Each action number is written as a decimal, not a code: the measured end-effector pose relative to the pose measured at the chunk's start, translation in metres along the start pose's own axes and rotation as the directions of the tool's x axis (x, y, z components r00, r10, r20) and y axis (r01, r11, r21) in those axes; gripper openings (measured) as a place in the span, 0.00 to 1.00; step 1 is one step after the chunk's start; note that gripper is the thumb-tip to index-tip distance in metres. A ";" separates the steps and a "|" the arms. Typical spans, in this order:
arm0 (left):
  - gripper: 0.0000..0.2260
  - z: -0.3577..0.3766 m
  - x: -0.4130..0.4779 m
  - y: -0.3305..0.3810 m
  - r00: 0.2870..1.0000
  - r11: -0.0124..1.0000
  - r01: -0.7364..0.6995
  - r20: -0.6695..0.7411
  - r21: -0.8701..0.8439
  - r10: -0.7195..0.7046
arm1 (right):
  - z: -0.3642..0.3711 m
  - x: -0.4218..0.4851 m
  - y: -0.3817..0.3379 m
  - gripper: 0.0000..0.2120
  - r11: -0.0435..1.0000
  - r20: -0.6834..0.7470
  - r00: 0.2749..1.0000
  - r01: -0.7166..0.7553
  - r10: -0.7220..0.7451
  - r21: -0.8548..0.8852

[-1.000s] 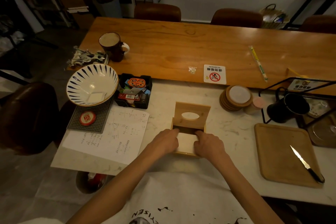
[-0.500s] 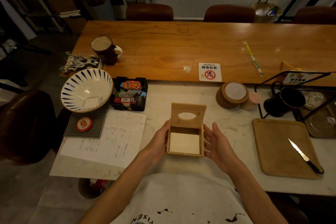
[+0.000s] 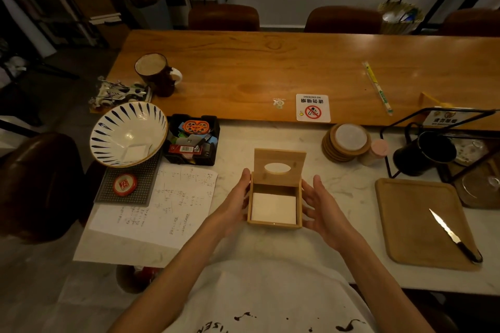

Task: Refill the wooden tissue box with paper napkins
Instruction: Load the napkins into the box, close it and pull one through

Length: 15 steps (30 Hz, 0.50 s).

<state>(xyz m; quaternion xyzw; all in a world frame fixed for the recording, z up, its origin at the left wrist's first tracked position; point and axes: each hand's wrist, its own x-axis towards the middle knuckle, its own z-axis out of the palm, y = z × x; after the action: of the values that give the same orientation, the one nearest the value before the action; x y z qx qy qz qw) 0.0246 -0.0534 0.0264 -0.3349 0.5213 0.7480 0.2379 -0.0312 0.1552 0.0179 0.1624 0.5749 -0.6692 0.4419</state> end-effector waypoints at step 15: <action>0.19 -0.032 0.013 0.040 0.934 0.974 0.220 0.300 -0.057 -0.193 | -0.018 0.010 -0.044 0.32 0.960 0.217 0.940 -0.278 0.265 0.032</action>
<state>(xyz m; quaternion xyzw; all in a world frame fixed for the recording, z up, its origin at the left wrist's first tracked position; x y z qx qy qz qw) -0.0043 -0.0971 0.0336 -0.2839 0.4081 0.7827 0.3744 -0.0765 0.1654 0.0335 0.1818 0.4760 -0.6327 0.5831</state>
